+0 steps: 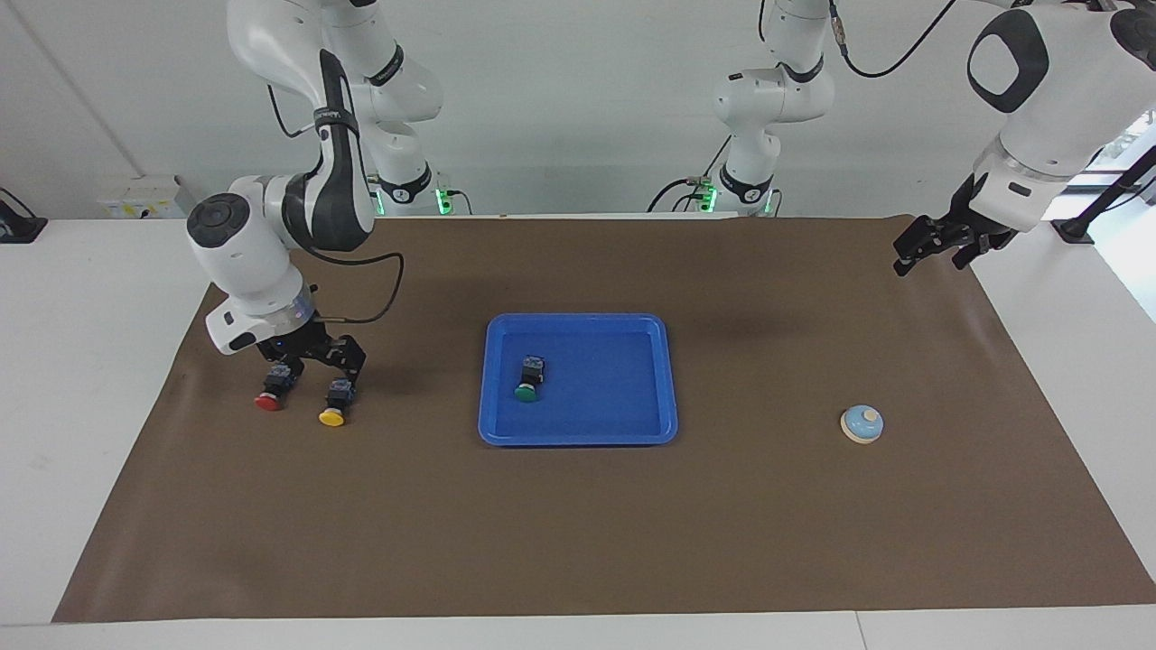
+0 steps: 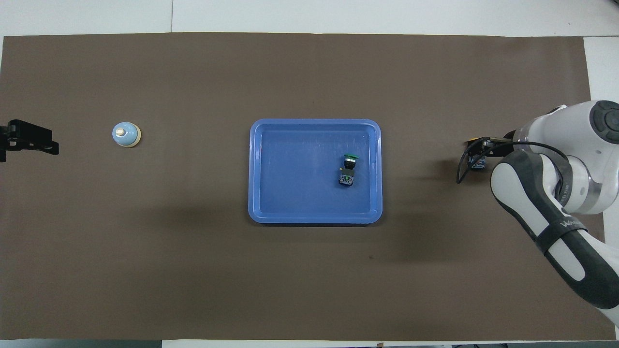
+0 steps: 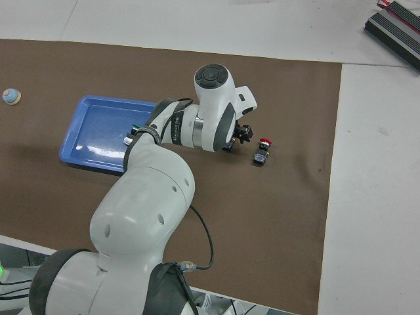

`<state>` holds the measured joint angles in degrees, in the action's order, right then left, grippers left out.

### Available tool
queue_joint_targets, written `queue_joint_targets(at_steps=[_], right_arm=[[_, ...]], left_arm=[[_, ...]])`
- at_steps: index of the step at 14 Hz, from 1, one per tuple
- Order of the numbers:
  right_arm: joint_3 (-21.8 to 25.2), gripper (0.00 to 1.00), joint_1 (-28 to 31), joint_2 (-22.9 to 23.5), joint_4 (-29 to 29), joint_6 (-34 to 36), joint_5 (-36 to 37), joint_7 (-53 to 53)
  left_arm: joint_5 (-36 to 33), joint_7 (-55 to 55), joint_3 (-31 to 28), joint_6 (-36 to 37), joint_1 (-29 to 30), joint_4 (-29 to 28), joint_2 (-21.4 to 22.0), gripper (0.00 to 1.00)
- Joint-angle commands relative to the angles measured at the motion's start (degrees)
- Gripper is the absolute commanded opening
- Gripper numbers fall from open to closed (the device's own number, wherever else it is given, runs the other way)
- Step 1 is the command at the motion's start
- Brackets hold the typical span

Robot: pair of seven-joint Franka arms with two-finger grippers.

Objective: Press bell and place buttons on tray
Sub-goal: 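Move the right gripper back and grasp the yellow-capped button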

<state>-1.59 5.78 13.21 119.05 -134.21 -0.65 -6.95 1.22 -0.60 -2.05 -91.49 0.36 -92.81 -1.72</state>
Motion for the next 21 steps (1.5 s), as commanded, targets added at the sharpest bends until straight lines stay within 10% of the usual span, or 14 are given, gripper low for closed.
queue_joint_targets(at_steps=[1,6,11,21], right_arm=[[-0.78,1.00,0.90,2.60,0.22,-4.21,0.82,-0.08],[-0.78,0.87,0.37,3.57,0.83,-5.19,0.82,0.10],[-0.78,0.00,0.28,3.57,0.75,-4.92,0.91,0.97],[-1.40,0.00,-9.71,3.40,-14.79,12.19,-0.23,-7.69]], left_arm=[[-0.52,-0.28,-0.15,-0.10,-0.27,-1.41,1.37,1.00],[-0.43,-0.28,-0.15,-0.10,-0.27,-1.41,1.37,1.00],[-0.52,-0.28,-0.15,-0.10,-0.27,-1.41,1.37,1.00],[-0.43,-0.28,-0.15,-0.10,-0.27,-1.41,1.37,1.00]])
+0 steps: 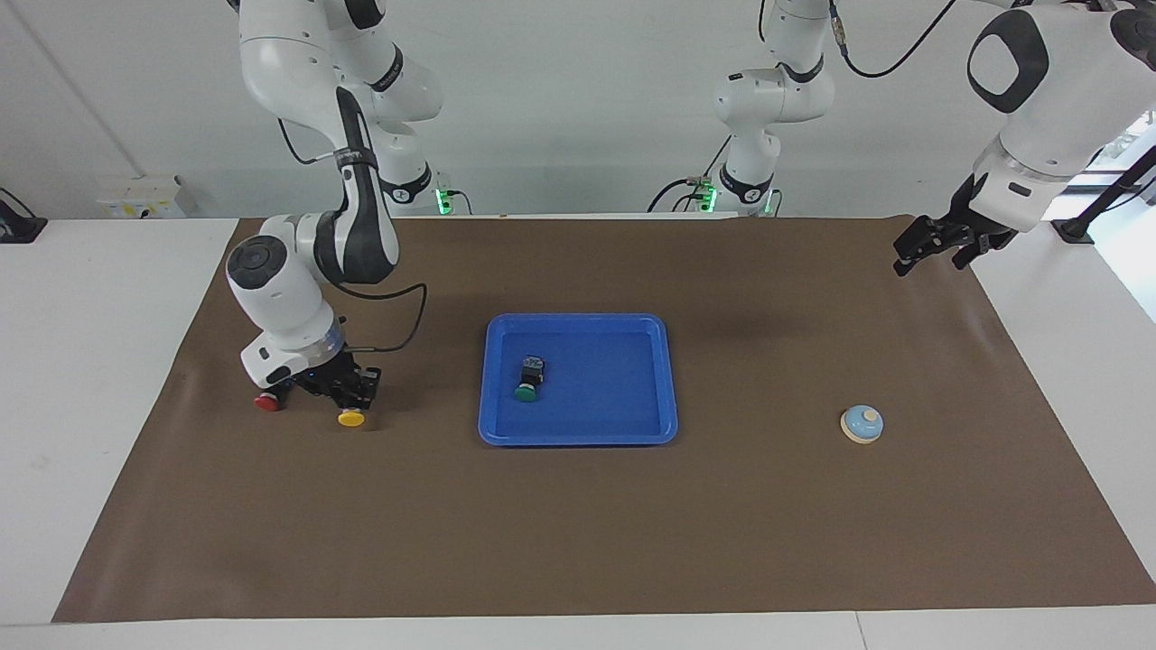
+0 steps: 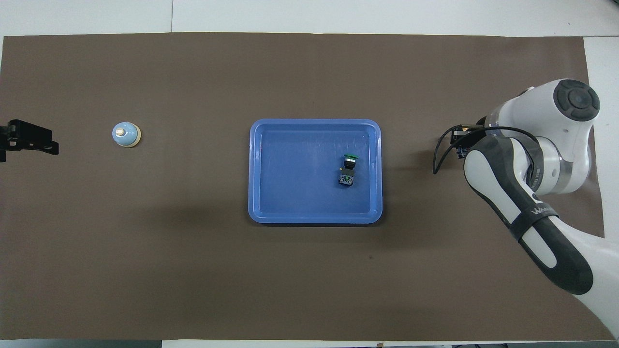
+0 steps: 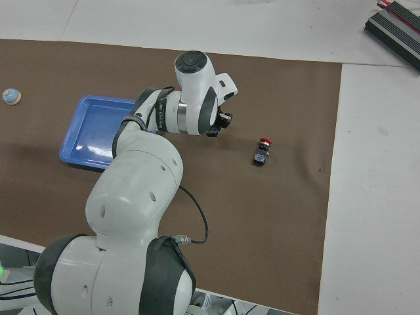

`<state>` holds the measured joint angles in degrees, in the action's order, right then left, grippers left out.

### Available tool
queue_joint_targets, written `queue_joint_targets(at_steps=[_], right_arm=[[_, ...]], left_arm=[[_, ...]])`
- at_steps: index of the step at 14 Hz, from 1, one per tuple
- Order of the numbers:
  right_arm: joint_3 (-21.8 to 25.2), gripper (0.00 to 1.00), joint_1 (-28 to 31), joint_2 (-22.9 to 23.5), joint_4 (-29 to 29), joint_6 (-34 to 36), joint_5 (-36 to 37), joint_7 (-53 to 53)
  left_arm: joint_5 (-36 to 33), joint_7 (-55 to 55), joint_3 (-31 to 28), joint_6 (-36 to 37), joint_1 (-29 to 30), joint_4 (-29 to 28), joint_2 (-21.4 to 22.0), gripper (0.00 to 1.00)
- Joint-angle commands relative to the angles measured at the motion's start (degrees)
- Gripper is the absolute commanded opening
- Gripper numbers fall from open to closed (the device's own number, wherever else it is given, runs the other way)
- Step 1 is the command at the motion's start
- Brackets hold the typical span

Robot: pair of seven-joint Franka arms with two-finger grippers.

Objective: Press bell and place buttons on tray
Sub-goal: 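Move the right gripper back and grasp the yellow-capped button, then carry the yellow button into the tray beside the green one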

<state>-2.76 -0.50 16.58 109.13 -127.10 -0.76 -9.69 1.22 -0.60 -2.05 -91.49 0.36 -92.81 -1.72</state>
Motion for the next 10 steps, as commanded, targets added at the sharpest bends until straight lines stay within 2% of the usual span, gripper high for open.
queue_joint_targets(at_steps=[1,3,6,10], right_arm=[[-0.23,0.00,-6.15,0.21,-7.50,7.63,-0.29,-8.03],[-0.23,0.00,-11.86,0.56,-10.24,8.45,-0.65,-14.88],[-0.23,0.00,-20.13,0.82,-10.25,5.90,-1.78,-23.25],[-0.23,0.00,-26.56,4.41,-10.08,2.04,-3.20,-25.90]], left_arm=[[-0.52,-0.28,-0.15,-0.10,-0.27,-1.41,1.37,1.00],[-0.52,-0.28,-0.15,-0.10,-0.27,-1.41,1.37,1.00],[-0.52,-0.28,-0.15,-0.10,-0.27,-1.41,1.37,1.00],[-0.52,-0.28,-0.15,-0.10,-0.27,-1.41,1.37,1.00]])
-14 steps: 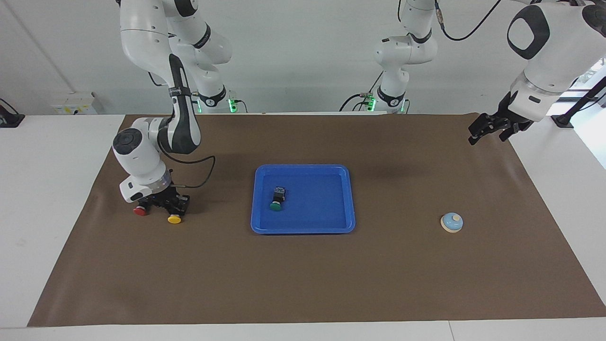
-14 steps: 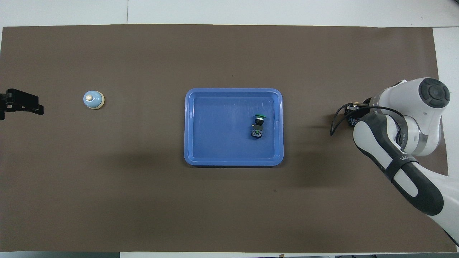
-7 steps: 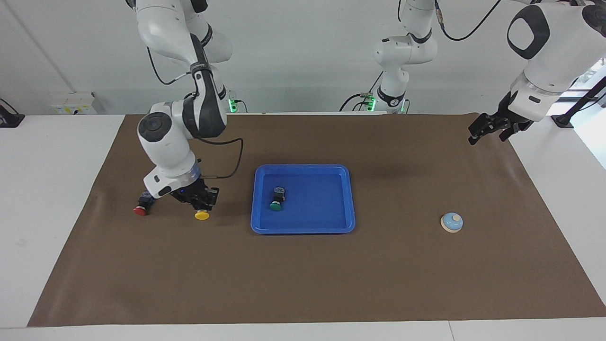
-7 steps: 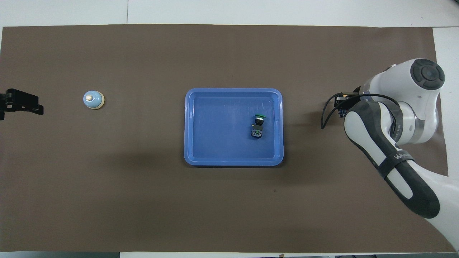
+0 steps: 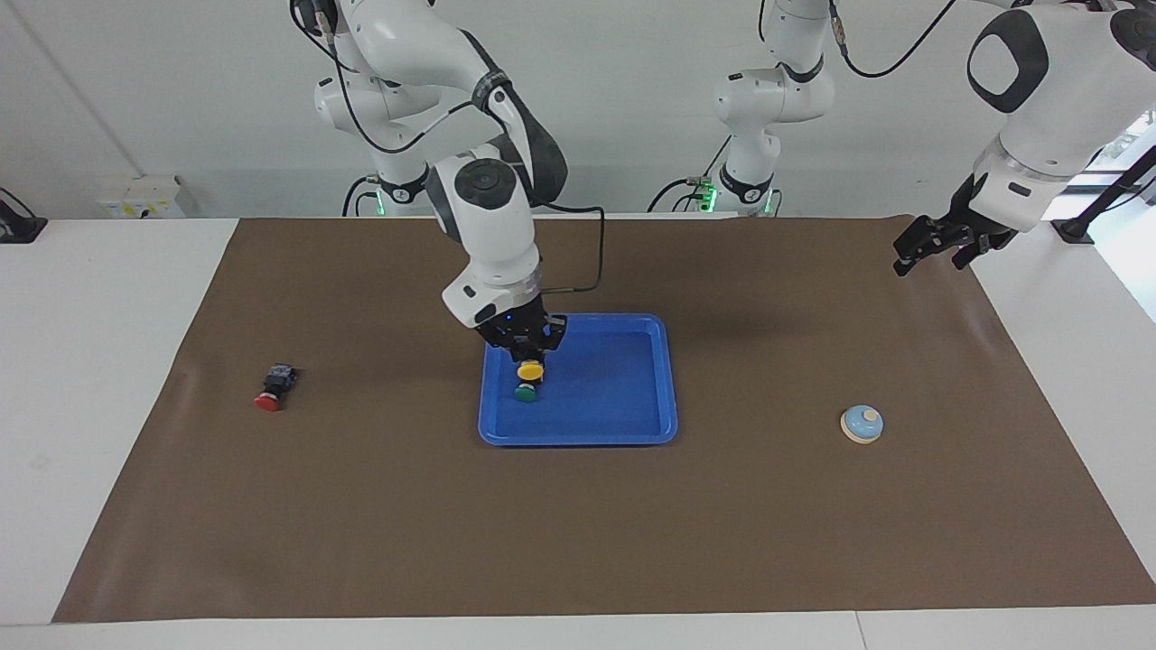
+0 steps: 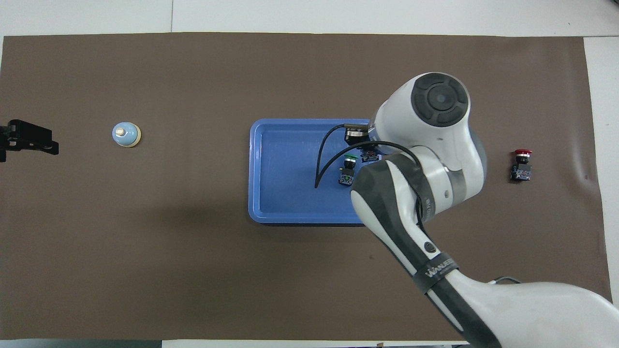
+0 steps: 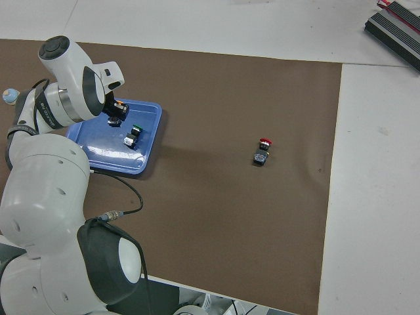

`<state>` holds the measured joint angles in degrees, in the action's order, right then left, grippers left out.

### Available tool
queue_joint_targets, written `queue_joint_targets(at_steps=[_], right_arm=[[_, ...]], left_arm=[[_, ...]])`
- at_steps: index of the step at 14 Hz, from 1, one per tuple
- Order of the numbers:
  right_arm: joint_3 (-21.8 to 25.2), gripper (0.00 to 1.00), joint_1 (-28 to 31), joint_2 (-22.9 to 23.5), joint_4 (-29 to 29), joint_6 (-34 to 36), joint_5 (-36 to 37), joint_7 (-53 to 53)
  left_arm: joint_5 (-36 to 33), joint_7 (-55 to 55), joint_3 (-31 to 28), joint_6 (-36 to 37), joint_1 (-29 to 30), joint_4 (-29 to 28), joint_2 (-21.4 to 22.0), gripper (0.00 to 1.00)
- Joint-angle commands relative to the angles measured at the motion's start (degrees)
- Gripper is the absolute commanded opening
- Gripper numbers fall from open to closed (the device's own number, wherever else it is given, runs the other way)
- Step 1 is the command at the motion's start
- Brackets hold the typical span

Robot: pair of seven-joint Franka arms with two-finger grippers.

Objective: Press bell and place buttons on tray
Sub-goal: 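Carry the yellow button into the tray beside the green one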

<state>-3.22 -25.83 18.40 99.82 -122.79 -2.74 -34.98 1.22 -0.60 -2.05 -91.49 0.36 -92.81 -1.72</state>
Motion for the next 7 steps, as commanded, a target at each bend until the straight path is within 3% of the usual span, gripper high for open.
queue_joint_targets(at_steps=[1,7], right_arm=[[0.24,0.00,-2.45,3.47,-0.08,-4.02,-1.13,-1.40],[0.32,0.00,-5.53,5.50,7.31,-14.84,-0.78,-2.55]], left_arm=[[-0.52,-0.28,-0.15,-0.10,-0.27,-1.41,1.37,1.00],[-0.52,-0.28,-0.15,-0.10,-0.27,-1.41,1.37,1.00]])
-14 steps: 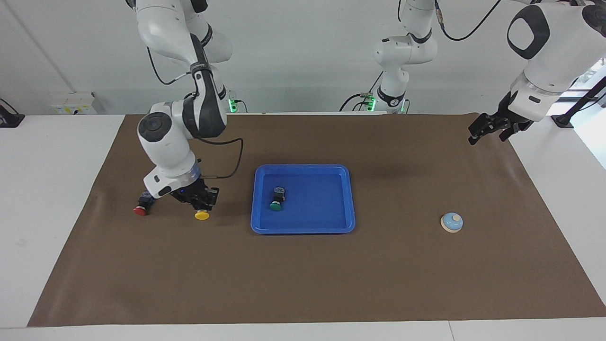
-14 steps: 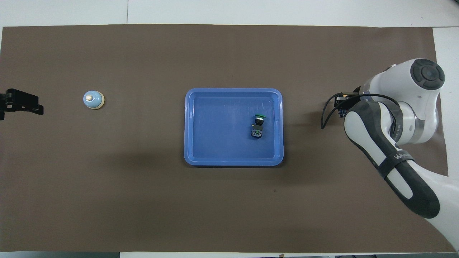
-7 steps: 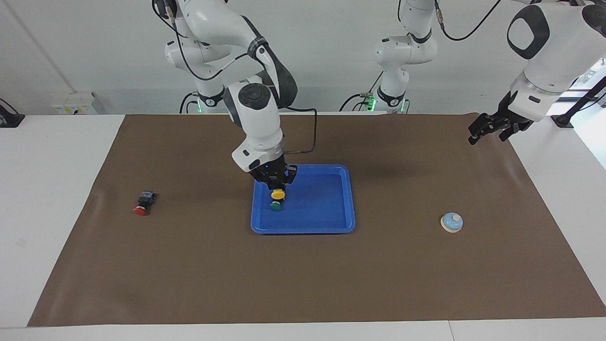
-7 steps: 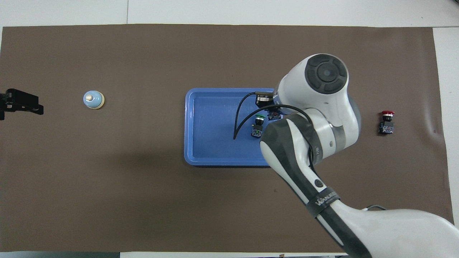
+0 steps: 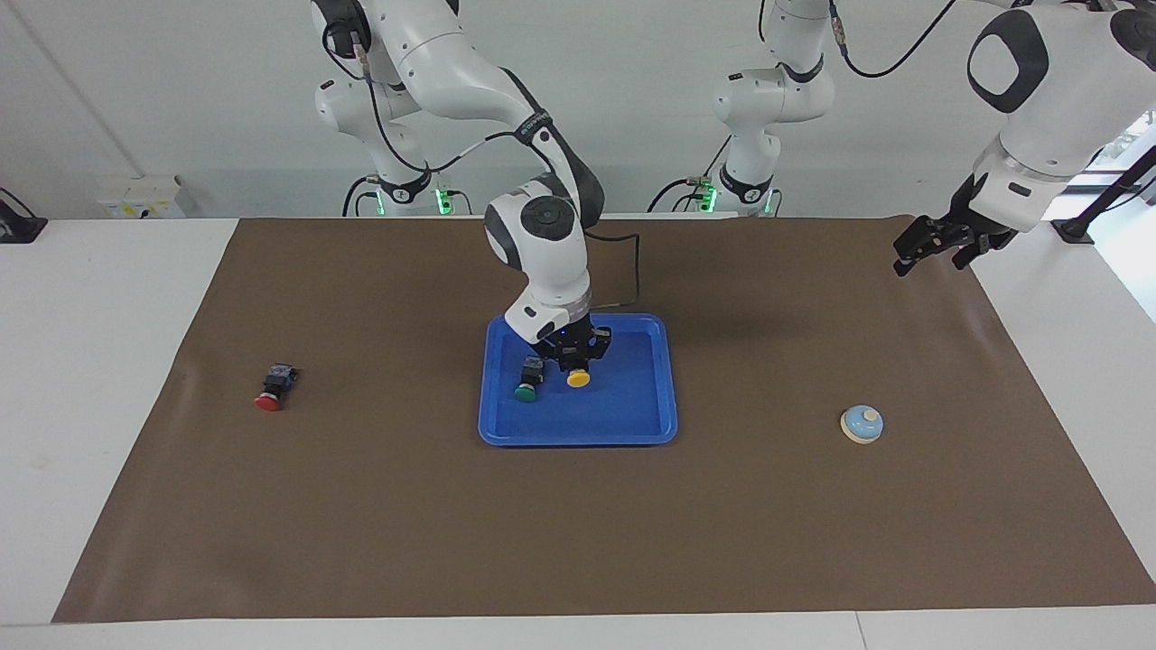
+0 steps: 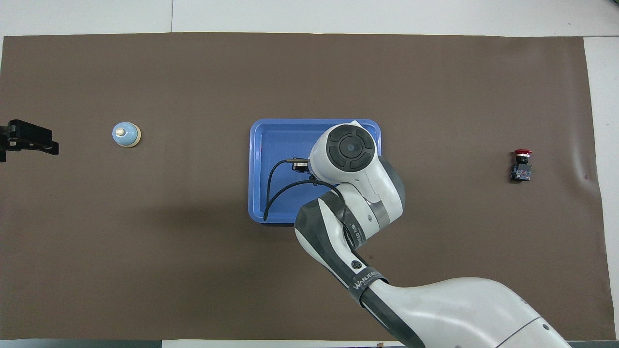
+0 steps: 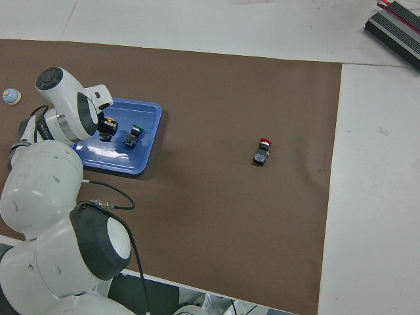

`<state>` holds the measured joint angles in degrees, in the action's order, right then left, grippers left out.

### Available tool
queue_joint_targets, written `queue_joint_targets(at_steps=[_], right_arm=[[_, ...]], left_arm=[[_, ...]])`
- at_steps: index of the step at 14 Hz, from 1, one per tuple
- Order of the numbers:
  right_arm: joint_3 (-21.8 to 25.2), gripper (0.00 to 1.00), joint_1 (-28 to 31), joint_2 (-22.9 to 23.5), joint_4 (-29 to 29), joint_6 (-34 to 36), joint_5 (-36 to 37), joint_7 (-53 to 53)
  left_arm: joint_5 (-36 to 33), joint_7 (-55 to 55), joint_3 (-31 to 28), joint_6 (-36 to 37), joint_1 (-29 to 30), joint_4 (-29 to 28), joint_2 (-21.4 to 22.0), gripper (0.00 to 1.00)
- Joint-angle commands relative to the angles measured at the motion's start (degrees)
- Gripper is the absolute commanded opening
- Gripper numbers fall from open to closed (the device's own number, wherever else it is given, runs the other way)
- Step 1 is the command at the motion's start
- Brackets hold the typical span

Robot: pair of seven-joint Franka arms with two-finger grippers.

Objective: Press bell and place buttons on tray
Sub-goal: 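Carry the yellow button into the tray beside the green one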

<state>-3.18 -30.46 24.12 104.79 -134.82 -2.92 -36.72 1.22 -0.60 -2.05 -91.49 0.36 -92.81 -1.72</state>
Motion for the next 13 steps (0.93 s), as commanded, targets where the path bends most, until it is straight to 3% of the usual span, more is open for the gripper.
queue_joint_targets(at_steps=[1,3,4,5,6,7,10,13], right_arm=[[0.28,0.00,-0.74,-0.13,2.53,-2.90,-0.59,-0.72],[0.37,0.00,0.05,-0.04,2.53,-2.81,-0.68,-0.81],[0.37,0.08,0.92,-0.04,2.53,-2.73,-0.68,-0.81],[0.28,0.30,1.54,0.05,2.53,-2.81,-0.77,-0.98],[0.28,0.61,1.63,0.05,2.44,-2.73,-0.85,-2.03],[0.28,1.00,1.63,0.05,2.27,-2.55,-0.85,-3.96],[0.46,1.00,2.41,-0.65,0.60,0.16,-0.94,-6.70],[0.46,1.00,6.53,-2.67,-4.30,8.49,-0.94,-6.00]], left_arm=[[-0.43,-0.28,-0.15,-0.10,-0.27,-1.41,1.37,1.00],[-0.52,-0.28,-0.15,-0.10,-0.27,-1.41,1.37,1.00],[-0.43,-0.28,-0.15,-0.10,-0.27,-1.41,1.37,1.00],[-0.43,-0.28,-0.15,-0.10,-0.27,-1.41,1.37,1.00],[-0.43,-0.28,-0.15,-0.10,-0.27,-1.41,1.37,1.00],[-0.52,-0.28,-0.15,-0.10,-0.27,-1.41,1.37,1.00],[-0.52,-0.28,-0.15,-0.10,-0.27,-1.41,1.37,1.00],[-0.52,-0.28,-0.15,-0.10,-0.27,-1.41,1.37,1.00]])
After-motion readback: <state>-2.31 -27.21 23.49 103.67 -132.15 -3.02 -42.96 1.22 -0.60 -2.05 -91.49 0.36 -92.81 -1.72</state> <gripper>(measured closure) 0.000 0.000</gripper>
